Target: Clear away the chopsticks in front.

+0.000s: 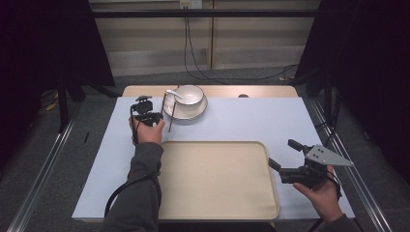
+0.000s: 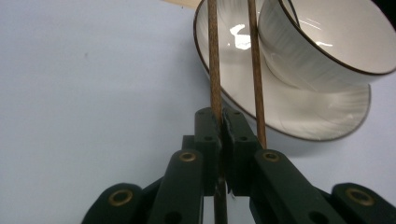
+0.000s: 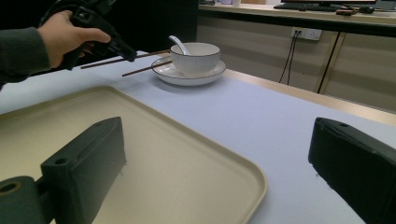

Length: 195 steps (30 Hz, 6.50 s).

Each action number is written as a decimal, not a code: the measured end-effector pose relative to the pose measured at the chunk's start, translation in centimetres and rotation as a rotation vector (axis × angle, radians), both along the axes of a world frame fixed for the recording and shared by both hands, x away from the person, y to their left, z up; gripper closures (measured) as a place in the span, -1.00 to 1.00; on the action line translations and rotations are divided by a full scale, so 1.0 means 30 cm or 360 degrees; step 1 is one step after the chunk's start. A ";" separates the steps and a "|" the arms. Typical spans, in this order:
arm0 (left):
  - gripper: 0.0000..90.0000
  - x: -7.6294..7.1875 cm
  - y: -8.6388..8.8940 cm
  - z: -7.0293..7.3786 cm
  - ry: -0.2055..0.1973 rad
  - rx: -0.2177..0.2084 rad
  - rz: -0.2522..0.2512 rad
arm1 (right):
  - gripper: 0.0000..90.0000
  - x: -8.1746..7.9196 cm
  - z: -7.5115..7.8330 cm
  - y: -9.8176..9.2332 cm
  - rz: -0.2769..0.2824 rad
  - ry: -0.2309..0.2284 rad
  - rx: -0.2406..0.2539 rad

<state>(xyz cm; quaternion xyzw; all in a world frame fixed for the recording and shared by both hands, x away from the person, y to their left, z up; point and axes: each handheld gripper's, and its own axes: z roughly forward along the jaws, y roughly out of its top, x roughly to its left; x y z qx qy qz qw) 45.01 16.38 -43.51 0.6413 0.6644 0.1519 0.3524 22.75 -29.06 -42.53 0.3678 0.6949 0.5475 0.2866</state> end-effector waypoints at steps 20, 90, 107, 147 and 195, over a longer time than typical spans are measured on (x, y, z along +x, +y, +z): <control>0.90 -0.367 0.051 0.000 -0.0046 -0.0113 0.0033 | -0.92 0.001 -0.001 0.001 -0.0022 -0.0001 0.0006; 0.19 -0.518 -0.024 0.001 -0.0277 -0.0032 -0.0188 | -0.91 -0.011 0.000 0.015 0.0038 0.0005 -0.0017; -0.47 -0.228 -0.003 0.010 -0.0335 0.0016 -0.0256 | -0.90 -0.011 0.000 0.014 0.0035 0.0006 -0.0007; 0.41 0.192 -0.097 -0.059 -0.0209 0.0165 -0.0375 | -0.90 -0.004 -0.002 0.013 0.0045 0.0009 -0.0004; 0.90 -0.191 -0.030 0.063 -0.0109 -0.0040 -0.0057 | -0.90 -0.009 -0.002 0.020 0.0056 -0.0006 -0.0021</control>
